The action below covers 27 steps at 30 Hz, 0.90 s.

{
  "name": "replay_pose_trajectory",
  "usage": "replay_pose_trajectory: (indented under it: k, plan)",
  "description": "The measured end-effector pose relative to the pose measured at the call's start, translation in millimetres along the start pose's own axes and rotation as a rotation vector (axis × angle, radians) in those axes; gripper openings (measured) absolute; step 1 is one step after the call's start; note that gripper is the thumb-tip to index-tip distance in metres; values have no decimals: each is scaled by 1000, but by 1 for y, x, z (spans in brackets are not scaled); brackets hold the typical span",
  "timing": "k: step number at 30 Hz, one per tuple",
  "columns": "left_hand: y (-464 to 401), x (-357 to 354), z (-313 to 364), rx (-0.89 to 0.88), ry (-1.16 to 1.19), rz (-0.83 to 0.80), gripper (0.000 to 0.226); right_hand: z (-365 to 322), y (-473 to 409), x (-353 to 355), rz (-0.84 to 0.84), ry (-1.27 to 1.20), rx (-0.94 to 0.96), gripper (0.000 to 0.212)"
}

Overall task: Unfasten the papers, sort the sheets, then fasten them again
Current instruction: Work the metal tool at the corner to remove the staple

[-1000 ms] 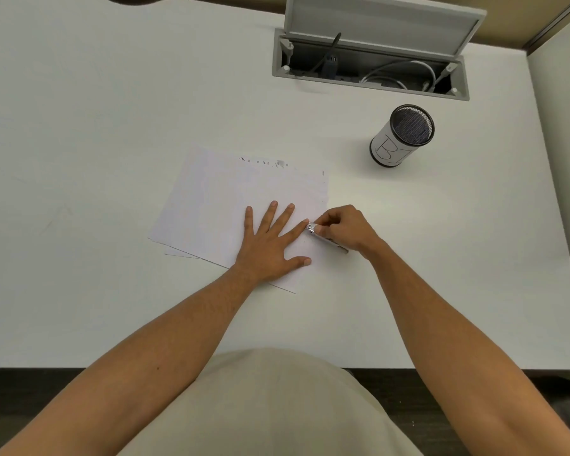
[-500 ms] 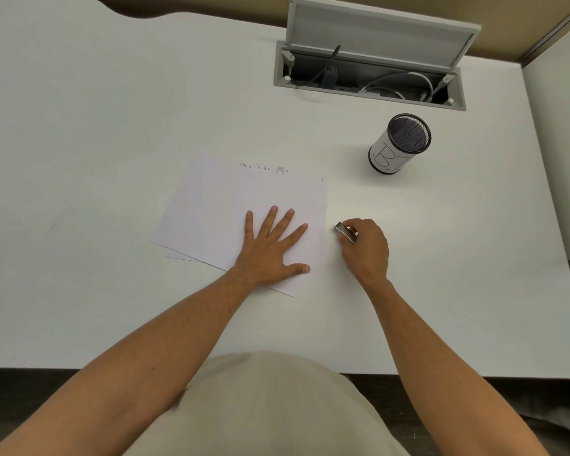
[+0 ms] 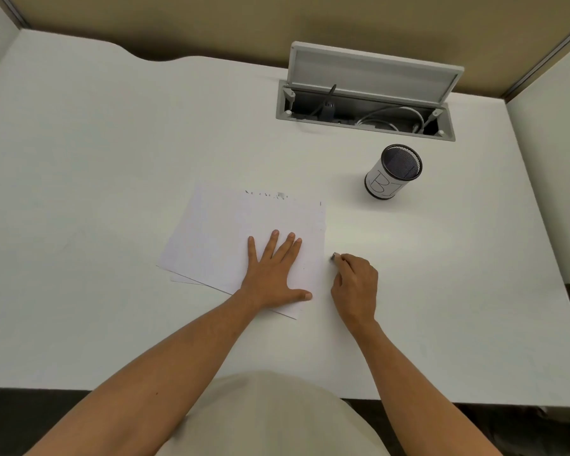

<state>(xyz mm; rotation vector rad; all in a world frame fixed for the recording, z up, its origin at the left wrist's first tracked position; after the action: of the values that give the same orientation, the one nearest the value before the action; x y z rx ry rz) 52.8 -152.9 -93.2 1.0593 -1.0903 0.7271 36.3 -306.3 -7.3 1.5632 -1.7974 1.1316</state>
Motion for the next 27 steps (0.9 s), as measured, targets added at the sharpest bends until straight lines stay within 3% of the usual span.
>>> replay_pose_trajectory:
  k: [7, 13, 20, 27]
  plan:
    - [1, 4, -3, 10, 48, 38, 106, -2, 9, -5, -27, -12, -10, 47]
    - [1, 5, -2, 17, 52, 34, 106, -8, 15, -7, -55, 45, 28, 43]
    - [2, 4, -3, 8, 59, 42, 104, -15, 21, -22, -185, 40, 88, 39]
    - [3, 9, -7, -26, 86, 48, 98, -10, 9, -38, -385, 26, 80, 61]
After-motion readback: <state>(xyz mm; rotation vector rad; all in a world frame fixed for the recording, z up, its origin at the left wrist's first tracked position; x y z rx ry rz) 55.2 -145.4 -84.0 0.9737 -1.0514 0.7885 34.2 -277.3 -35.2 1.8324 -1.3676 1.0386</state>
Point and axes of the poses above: each hand's wrist, its own y-axis away from the middle knuckle, its own x-axis out of the back of the hand, z = x × y, the point moved 10 cm from there along -y, towards the middle knuckle, and after that the axes turned 11 degrees about -y, right-handed, at the moved point
